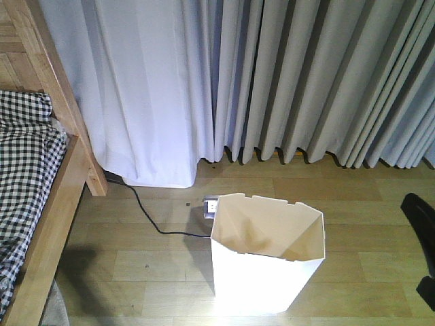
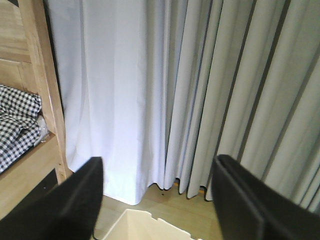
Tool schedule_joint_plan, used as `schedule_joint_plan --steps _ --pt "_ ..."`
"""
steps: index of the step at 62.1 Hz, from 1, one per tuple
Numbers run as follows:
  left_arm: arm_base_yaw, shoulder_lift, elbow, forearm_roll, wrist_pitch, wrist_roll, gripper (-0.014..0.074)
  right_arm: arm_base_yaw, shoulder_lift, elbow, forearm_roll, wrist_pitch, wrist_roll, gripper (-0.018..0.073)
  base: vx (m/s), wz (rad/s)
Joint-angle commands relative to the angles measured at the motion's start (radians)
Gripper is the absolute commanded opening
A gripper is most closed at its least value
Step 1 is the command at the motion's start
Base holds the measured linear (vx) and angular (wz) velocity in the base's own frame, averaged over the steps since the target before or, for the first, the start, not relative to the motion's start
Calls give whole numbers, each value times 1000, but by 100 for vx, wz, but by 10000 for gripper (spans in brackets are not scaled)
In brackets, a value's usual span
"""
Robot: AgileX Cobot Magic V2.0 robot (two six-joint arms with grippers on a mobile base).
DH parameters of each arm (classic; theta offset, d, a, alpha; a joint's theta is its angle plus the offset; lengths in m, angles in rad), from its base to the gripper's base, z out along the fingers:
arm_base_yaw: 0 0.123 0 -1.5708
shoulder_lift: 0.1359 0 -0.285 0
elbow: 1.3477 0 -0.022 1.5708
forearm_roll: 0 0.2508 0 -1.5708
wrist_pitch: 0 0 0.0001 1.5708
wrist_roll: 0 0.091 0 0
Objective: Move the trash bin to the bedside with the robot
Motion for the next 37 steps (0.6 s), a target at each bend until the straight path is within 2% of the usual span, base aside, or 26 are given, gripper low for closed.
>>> schedule_joint_plan --steps 1,10,37 --pt "1 -14 12 -4 -69 -6 -6 3 10 -26 -10 -57 -3 323 0 0" --pt "1 -14 12 -4 -69 -6 -6 3 10 -26 0 -57 38 -11 0 0" --pt "1 -14 12 -4 -69 -6 -6 3 10 -26 0 -58 39 -9 0 0"
